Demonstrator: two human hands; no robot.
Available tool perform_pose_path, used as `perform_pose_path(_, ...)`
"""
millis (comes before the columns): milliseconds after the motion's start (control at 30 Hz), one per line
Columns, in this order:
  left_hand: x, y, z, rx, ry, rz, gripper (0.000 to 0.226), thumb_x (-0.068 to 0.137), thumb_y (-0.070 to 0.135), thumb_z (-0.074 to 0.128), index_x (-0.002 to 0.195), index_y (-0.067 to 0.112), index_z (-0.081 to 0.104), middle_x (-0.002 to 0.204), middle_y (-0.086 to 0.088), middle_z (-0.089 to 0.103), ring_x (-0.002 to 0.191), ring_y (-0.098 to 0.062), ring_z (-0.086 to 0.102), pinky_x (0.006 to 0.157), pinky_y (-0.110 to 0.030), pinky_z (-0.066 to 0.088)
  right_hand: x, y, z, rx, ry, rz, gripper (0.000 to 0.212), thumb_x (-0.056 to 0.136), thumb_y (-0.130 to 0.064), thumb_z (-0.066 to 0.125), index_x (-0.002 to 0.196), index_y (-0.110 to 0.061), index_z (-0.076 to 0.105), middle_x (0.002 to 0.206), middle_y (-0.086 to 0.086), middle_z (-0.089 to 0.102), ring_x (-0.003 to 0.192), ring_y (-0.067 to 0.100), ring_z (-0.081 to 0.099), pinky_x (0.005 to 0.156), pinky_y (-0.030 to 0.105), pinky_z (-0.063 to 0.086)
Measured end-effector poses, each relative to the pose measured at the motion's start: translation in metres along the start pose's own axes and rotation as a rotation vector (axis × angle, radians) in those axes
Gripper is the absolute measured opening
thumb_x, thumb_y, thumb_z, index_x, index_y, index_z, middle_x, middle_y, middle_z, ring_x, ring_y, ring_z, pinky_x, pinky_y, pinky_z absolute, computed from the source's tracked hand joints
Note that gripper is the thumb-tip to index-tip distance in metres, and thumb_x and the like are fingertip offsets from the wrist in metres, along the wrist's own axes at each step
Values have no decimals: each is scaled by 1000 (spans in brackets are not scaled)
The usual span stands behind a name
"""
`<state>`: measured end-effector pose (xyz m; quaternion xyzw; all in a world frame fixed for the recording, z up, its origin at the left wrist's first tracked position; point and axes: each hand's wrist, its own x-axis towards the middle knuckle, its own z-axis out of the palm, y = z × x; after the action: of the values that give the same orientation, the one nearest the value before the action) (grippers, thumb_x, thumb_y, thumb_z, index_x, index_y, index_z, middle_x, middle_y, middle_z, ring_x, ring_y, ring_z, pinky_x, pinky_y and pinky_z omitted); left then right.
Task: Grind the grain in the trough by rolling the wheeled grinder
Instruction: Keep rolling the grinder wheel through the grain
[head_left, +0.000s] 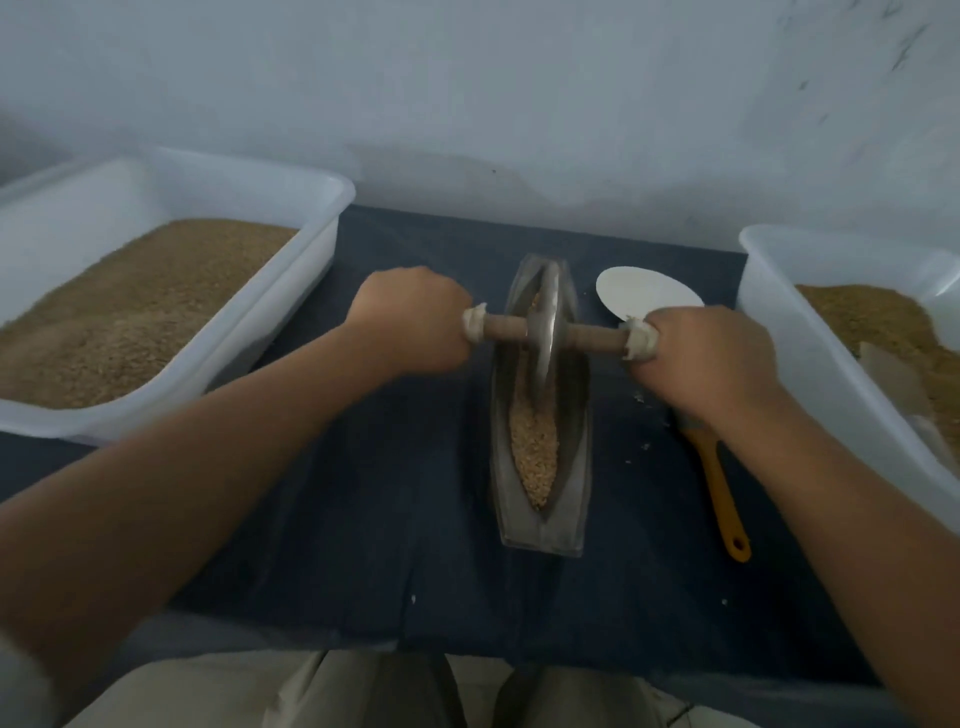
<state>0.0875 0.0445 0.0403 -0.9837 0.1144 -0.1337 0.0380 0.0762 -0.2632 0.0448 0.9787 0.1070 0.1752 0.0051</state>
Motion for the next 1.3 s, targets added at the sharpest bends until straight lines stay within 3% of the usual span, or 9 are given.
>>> perform_pose_path(100, 34, 5, -5, -6, -2, -59, 33, 88, 52, 57, 68, 25, 56, 69, 6, 55, 60, -20, 51, 59, -31, 40, 30, -2, 3, -8, 29, 65, 28, 89, -33, 64, 70, -14, 55, 55, -6, 44, 50, 22, 46, 51, 29, 36)
perform_pose_path(233, -3, 10, -13, 86, 61, 9, 32, 87, 48, 56, 66, 25, 53, 62, 7, 50, 55, -19, 50, 52, -27, 34, 6, 1, 0, -8, -166, 86, 38, 93, -56, 48, 69, -29, 56, 65, -7, 58, 56, 13, 49, 55, 31, 40)
perform_pose_path(400, -76, 4, -13, 11, 361, 148, 37, 87, 51, 39, 58, 28, 38, 48, 12, 31, 37, -9, 21, 50, -18, 13, -69, 2, -16, 46, 0, -81, 33, 76, -65, 44, 63, -35, 47, 50, -16, 44, 46, 8, 46, 45, 27, 41)
perform_pose_path(567, -19, 4, 11, 21, 120, -30, 33, 85, 46, 50, 59, 26, 50, 55, 10, 50, 47, -13, 45, 49, -22, 28, -14, -8, -7, -48, 55, -18, 35, 90, -51, 57, 65, -26, 54, 55, -9, 49, 51, 19, 51, 50, 30, 44)
perform_pose_path(700, 31, 3, 5, -13, 69, -82, 29, 83, 47, 54, 65, 25, 55, 63, 8, 51, 61, -21, 57, 57, -29, 37, 24, -13, -7, -1, 103, 17, 45, 78, -19, 73, 57, -23, 34, 51, -8, 36, 44, 15, 33, 50, 25, 30)
perform_pose_path(900, -50, 6, 10, -27, 240, -4, 44, 92, 45, 58, 60, 26, 35, 56, 10, 43, 46, -18, 41, 51, -23, 21, -21, -3, -13, -13, 35, -85, 36, 85, -56, 51, 63, -27, 49, 53, -10, 45, 45, 11, 41, 46, 28, 41)
perform_pose_path(1033, -90, 0, 13, -104, 396, 51, 43, 93, 45, 53, 61, 29, 30, 50, 12, 33, 37, -16, 32, 52, -18, 15, -41, 4, -15, 53, 14, -187, 29, 73, -50, 61, 60, -34, 42, 52, -12, 46, 44, 12, 47, 47, 40, 52)
perform_pose_path(1133, -54, 3, 16, -4, 265, 10, 42, 88, 49, 49, 56, 25, 36, 49, 11, 40, 40, -15, 40, 49, -20, 21, -17, 1, -2, 42, 4, -80, 37, 88, -56, 53, 68, -26, 59, 58, -5, 55, 52, 20, 53, 54, 38, 51)
perform_pose_path(1300, 31, 4, 6, 33, 114, -61, 33, 84, 50, 56, 65, 23, 53, 63, 6, 48, 57, -22, 49, 56, -29, 37, 32, 0, 10, -84, -14, 93, 31, 95, -41, 57, 71, -22, 57, 62, -2, 51, 56, 20, 47, 57, 31, 38)
